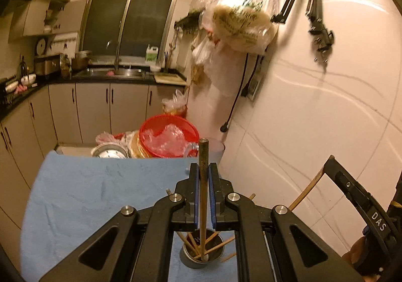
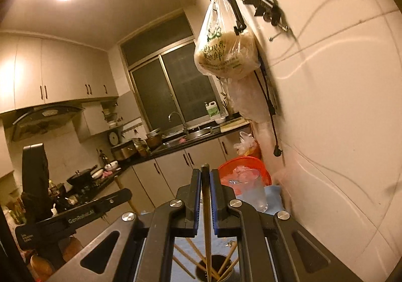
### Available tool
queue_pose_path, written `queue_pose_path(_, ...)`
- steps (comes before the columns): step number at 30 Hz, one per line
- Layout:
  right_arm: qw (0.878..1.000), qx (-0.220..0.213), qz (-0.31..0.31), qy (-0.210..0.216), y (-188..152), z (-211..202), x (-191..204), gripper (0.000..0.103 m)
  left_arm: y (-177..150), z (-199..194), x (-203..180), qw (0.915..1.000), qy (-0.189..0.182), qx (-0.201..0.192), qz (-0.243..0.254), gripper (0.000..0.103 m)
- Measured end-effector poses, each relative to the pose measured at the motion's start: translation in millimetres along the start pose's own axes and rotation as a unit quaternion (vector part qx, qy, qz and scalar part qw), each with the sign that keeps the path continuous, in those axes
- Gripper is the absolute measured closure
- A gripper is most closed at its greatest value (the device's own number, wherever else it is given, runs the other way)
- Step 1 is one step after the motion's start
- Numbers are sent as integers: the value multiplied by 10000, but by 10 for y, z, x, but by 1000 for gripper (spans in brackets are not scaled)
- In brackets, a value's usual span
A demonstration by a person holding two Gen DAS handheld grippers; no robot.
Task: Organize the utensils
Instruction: 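Lower the chopsticks into the black holder and open both tools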
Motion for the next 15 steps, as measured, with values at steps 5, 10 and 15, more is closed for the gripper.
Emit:
queue_pose_path(5, 9998, 174, -29, -17, -136, 229, -47, 95, -164, 287, 110, 9998, 18, 158, -119, 95)
queue_pose_path(10, 9993, 365, -98, -37, -264, 408, -65, 95, -290, 438, 183, 9992, 17, 352, -163, 95)
queue_pose_path(15, 9976, 690, -83, -34, -476, 526, -112, 95, -425, 456, 234, 9987, -12, 487, -155, 95)
Point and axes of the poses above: each gripper's, at about its wrist camera, not at the fingertips, and z roughly the way its jaws point, x to its left, y to its top, the point moved 1 cm from there along z, roughly the way its jaws point, and after that the axes turned 7 degrees about -y, right-handed, at the moved point
